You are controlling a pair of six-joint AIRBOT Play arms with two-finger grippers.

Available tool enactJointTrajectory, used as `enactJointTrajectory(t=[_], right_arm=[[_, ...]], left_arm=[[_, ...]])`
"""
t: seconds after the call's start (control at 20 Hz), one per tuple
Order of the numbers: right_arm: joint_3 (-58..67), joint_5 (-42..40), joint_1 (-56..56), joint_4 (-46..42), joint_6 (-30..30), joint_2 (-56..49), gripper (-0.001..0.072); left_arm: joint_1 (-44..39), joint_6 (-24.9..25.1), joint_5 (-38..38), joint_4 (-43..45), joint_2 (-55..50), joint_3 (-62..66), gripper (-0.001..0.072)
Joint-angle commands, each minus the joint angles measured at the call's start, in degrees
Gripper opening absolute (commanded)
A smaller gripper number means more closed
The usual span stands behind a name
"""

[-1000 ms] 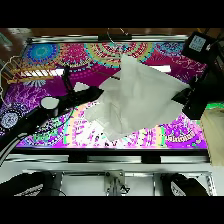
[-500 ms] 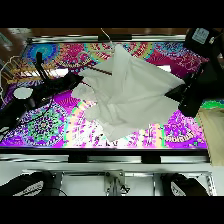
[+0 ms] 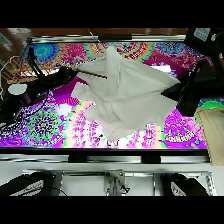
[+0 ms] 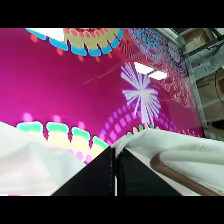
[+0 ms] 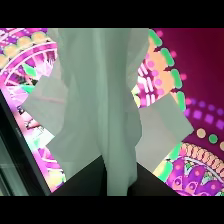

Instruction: Fold the shirts.

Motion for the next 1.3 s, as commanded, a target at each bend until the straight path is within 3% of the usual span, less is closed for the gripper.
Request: enactJointTrajectory(t=[0.0,0.6,0.9,1.25], right_arm=[[0.0,0.1,0.0,-0.4,-0.2,-0.6,0.0077],[0.0,1.1,0.0,-3.2,0.0,-2.1,0.0076],[0.0,1.1,0.0,-2.2,6.8,-5.2,0.0076],[0.0,-5.6,0.0,0.0,9.8,-8.2,0.0076]], left_arm=[[1.0,0.0,-1.1,-0.5,-0.1,1.4,0.0061],[1.2,4.2,-6.8,-0.7,0.2,5.7,0.0061],[-3.9,4.6,-8.6,-0.7,0.2,16.7,0.0061],[-9.8,7.5,-10.2,-0.7,0.2,33.6,0.0061]])
